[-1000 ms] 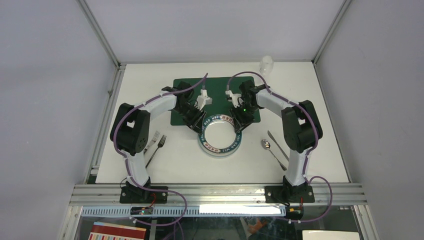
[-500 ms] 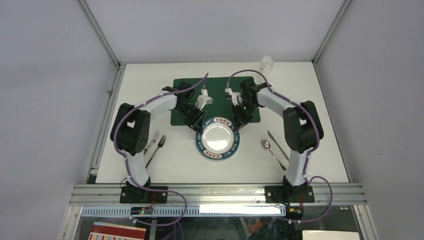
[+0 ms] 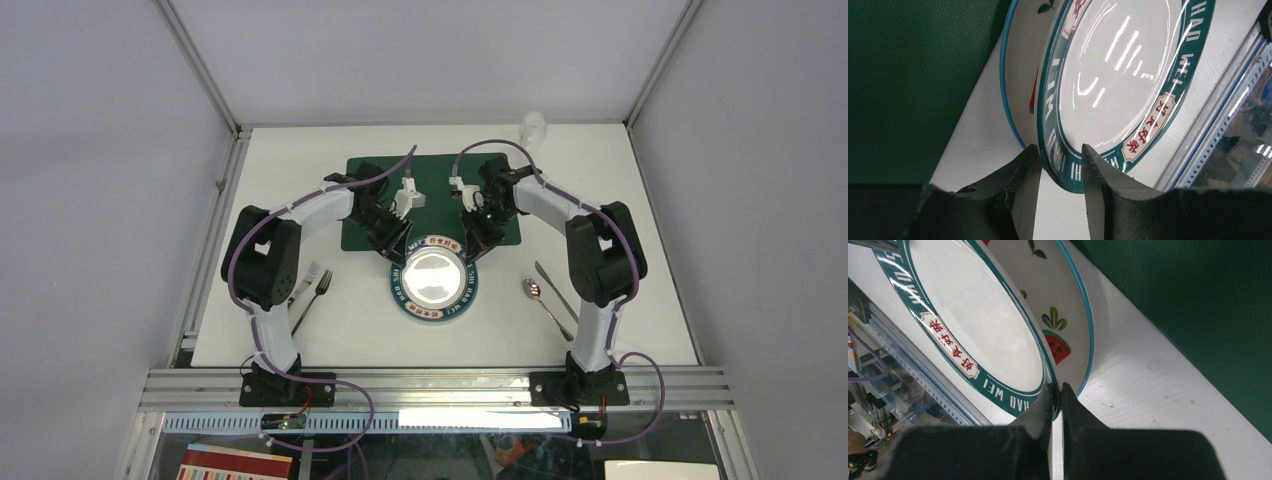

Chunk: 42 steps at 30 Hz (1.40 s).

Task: Set the dinner table for one person
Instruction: Pick up the plate at the center of the board.

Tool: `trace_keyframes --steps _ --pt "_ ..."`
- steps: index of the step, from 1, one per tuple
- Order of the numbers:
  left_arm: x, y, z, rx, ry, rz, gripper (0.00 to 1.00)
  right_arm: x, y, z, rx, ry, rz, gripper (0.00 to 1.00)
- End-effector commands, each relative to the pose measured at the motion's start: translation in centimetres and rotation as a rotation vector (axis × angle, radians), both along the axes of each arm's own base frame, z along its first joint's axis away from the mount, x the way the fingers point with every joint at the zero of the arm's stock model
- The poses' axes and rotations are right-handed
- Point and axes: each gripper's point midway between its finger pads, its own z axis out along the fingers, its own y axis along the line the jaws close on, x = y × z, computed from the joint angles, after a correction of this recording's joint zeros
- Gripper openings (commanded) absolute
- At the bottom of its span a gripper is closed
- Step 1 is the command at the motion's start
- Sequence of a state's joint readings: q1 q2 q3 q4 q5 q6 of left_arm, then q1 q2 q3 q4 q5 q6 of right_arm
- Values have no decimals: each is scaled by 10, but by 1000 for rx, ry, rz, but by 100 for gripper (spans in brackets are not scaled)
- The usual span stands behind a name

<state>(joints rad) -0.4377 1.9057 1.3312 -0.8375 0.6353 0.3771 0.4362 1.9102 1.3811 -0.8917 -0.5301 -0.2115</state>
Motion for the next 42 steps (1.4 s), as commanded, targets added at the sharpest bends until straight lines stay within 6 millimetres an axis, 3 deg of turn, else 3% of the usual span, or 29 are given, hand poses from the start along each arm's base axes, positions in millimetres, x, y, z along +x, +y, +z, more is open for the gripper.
trace_keyframes --steps 1,3,4,5,6,16,32,39,42 --pt "9 -10 15 -52 -50 -9 36 15 0 16 -4 -119 33 0" --pt "8 -10 17 -54 -56 -11 30 17 0 18 -4 -124 34 0" --pt "9 -9 18 -54 -61 -12 21 18 0 19 -4 -126 35 0" --pt "9 -9 19 -54 -65 -11 5 18 1 18 -6 -126 35 0" --pt "10 -9 19 -54 -67 -10 0 19 0 18 -7 -126 35 0" --pt "9 -15 30 -82 -45 -54 0 20 6 16 7 -79 72 0" --pt "20 -19 78 -107 -124 -82 0 26 16 61 71 -106 154 0" --pt "22 -18 88 -109 -154 -74 0 37 19 60 66 -139 150 0" --pt "22 -18 83 -103 -151 -72 0 43 18 52 48 -155 137 18"
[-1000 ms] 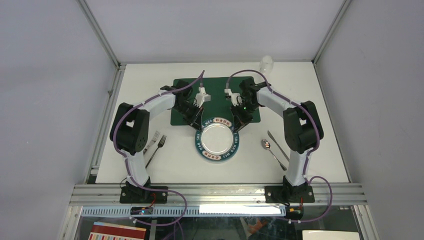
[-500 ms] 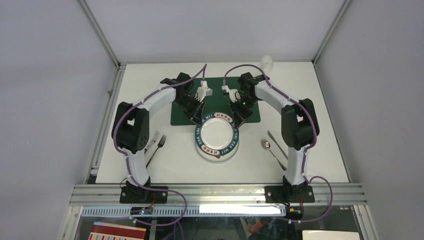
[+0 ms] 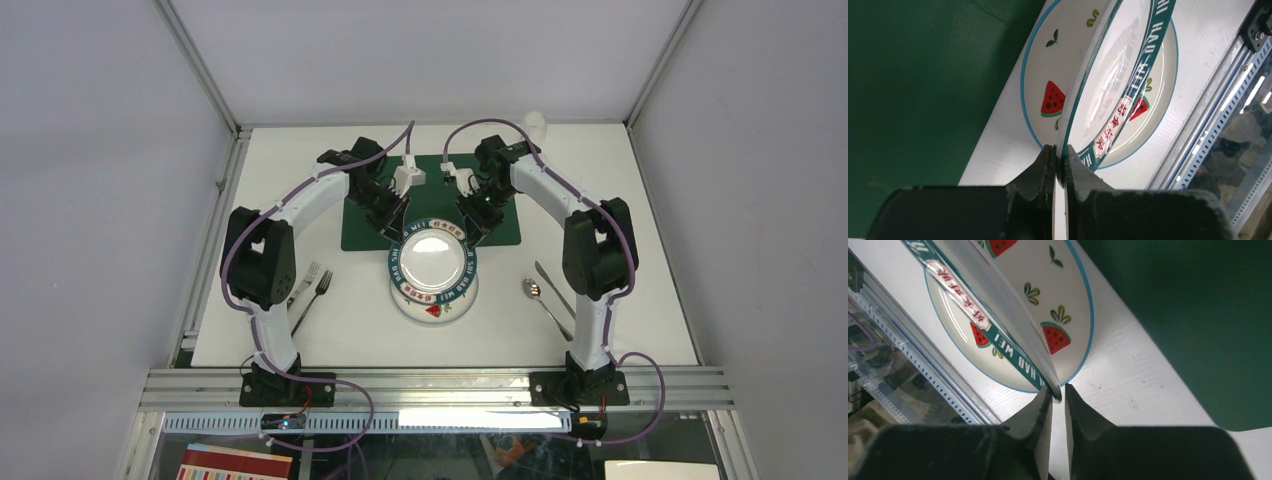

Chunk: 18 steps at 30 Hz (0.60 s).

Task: Set the dinner table for one person
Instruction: Pick up the plate at the center of the board.

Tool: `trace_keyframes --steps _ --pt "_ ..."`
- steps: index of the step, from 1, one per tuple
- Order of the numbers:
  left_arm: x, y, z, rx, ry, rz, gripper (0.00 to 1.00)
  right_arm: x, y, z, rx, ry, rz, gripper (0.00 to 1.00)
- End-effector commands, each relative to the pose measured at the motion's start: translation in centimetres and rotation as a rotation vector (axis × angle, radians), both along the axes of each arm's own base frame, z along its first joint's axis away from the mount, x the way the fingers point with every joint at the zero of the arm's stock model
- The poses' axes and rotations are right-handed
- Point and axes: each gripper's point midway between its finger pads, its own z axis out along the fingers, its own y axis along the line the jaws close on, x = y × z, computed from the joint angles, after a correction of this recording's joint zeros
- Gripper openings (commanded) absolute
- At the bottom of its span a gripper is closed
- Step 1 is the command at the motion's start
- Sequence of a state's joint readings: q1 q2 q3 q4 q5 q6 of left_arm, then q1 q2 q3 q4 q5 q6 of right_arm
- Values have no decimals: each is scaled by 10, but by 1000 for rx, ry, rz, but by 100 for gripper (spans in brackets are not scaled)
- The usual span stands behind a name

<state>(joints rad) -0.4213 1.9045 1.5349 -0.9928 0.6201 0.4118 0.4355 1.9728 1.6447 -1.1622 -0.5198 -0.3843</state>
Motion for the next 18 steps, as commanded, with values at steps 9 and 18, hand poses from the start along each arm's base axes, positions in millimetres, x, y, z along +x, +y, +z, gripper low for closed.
trace_keyframes --steps 9,18 --pt "-3 -13 12 -62 -52 -57 0 40 15 -24 13 -123 -29 29" --pt "2 -7 2 -32 -98 -29 0 18 12 -28 76 -68 -8 30"
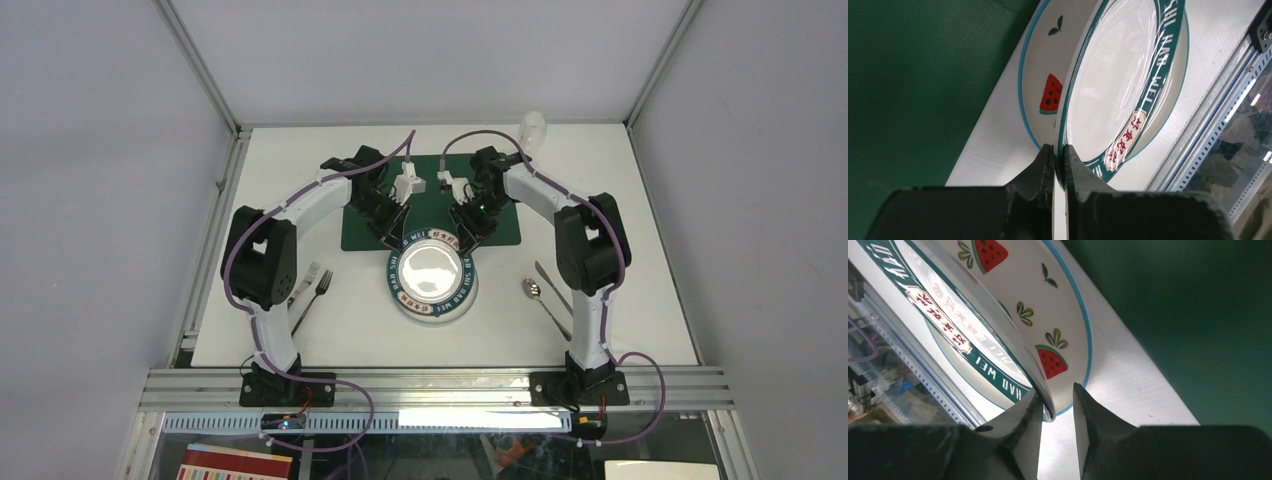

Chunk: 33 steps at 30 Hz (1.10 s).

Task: Set the dinner table for one person
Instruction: Pick up the plate at the center of the board.

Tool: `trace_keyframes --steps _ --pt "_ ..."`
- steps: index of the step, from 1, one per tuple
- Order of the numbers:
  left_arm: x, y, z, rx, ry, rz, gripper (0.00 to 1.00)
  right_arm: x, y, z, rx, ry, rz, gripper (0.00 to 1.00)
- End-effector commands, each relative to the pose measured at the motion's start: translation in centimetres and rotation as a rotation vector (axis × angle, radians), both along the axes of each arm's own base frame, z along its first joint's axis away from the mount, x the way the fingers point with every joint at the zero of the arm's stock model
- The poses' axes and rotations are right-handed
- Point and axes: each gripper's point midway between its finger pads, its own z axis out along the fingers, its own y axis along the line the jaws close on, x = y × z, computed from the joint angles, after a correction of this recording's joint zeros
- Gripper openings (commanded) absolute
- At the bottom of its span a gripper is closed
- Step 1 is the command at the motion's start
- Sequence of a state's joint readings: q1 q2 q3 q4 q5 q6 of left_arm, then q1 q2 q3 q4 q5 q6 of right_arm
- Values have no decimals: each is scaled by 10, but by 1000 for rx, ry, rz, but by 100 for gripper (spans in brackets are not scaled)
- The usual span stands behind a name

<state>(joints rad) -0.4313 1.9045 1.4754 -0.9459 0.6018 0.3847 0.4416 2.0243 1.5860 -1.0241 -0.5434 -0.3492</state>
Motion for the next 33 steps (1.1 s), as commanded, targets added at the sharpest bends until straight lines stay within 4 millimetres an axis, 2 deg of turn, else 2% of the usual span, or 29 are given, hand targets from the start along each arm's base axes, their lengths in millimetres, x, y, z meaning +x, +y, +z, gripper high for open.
trace_keyframes --steps 1,12,23,29,33 --pt "9 -8 19 -54 -121 -44 0 8 1 5 67 -66 21 31" --pt "12 -4 11 -26 -145 -16 0 -3 12 29 319 42 72 40" --pt "19 -6 14 -27 -162 1 0 -14 20 29 383 134 107 45" --pt "20 -5 13 -25 -165 6 0 -17 24 28 391 147 114 45" --pt "21 -6 15 -27 -171 12 0 -21 28 27 392 158 128 38"
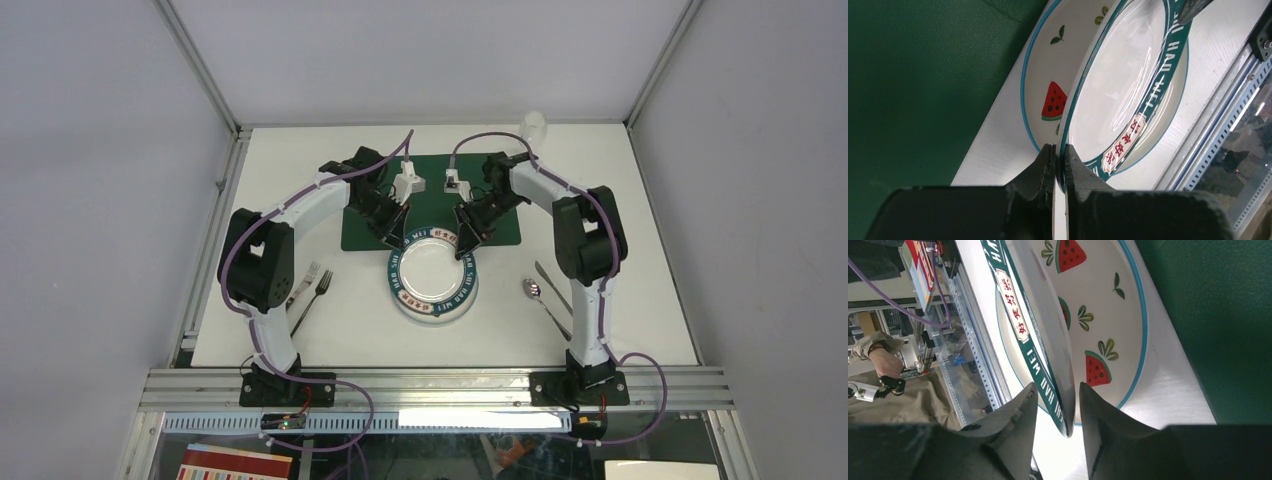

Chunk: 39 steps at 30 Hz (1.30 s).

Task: Set the dinner table for one person
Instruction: Pick up the plate at the center of the board.

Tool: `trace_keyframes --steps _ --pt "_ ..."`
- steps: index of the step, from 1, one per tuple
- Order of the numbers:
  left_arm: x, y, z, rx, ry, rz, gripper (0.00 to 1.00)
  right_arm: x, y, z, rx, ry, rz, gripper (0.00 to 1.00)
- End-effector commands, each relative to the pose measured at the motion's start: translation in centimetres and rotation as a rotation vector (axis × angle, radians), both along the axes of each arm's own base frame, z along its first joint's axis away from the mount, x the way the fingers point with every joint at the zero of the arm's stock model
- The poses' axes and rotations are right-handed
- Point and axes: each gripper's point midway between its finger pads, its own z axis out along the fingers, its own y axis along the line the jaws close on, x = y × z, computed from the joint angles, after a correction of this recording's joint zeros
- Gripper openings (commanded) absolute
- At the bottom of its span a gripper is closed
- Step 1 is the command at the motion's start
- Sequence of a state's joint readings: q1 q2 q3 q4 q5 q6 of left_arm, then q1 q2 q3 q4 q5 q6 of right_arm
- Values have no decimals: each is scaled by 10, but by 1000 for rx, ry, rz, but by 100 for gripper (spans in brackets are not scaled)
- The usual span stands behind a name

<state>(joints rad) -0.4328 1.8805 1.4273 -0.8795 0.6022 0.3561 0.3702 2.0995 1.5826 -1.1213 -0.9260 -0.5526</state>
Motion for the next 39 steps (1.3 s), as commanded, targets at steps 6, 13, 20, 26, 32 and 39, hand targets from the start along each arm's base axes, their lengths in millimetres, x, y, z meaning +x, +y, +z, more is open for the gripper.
trace_keyframes --steps 6,13,20,26,32,39 --pt "20 -4 21 -15 -158 -7 0 -7 22 10 51 -3 59 5" --pt "20 -1 20 1 -162 1 10 -5 24 19 45 -37 41 0" --pt "36 13 28 67 -261 71 87 -3 12 35 13 -85 -2 0" --pt "57 30 51 112 -399 175 99 1 -12 43 -10 -66 -78 0" --pt "69 50 84 134 -542 282 99 19 -37 42 -75 -92 -228 0" --pt "62 54 90 121 -568 292 99 52 -58 54 -75 -136 -460 0"
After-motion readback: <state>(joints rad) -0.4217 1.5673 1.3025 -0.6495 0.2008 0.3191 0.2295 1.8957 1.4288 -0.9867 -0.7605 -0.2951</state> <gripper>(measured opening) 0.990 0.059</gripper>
